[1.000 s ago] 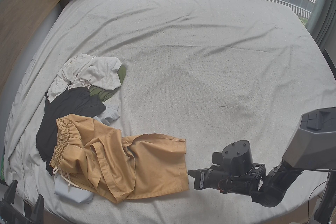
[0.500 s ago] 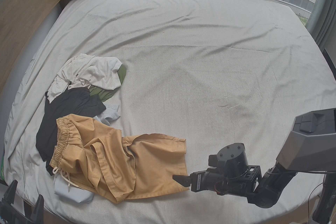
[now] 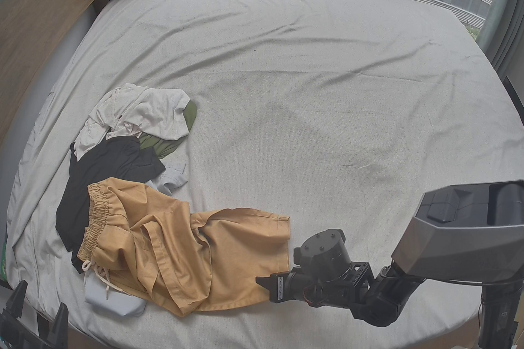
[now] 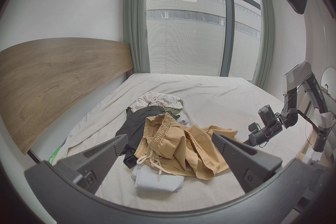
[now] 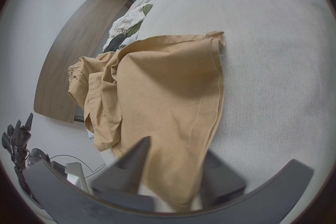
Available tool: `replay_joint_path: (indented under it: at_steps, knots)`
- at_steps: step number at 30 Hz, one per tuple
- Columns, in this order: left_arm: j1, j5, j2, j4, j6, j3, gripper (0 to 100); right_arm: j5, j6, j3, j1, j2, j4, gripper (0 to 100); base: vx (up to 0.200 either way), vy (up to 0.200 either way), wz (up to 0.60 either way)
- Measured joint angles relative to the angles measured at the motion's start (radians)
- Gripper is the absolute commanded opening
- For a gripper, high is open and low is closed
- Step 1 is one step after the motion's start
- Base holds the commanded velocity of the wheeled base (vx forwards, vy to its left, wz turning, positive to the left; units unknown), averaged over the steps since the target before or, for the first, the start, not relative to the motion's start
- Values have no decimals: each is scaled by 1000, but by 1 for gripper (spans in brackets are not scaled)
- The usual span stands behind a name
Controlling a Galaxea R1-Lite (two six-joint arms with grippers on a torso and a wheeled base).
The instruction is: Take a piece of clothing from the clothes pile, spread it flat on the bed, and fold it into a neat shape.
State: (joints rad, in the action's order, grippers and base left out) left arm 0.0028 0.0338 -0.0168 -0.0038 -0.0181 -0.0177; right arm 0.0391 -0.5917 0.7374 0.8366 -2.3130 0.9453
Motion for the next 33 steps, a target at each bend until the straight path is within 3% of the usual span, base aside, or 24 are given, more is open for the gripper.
replay_joint_path:
  at_steps: [10,21,33]
  knots:
    - [0,0,0,0,0,0,100,0,-27,-32,-1,27,3,0,0,0,0]
    - [0,0,0,0,2,0,100,-9,0,-156,-63,134,5,0,0,0,0]
    - [0,0,0,0,7,0,100,-38,9,-237,-81,193,5,0,0,0,0]
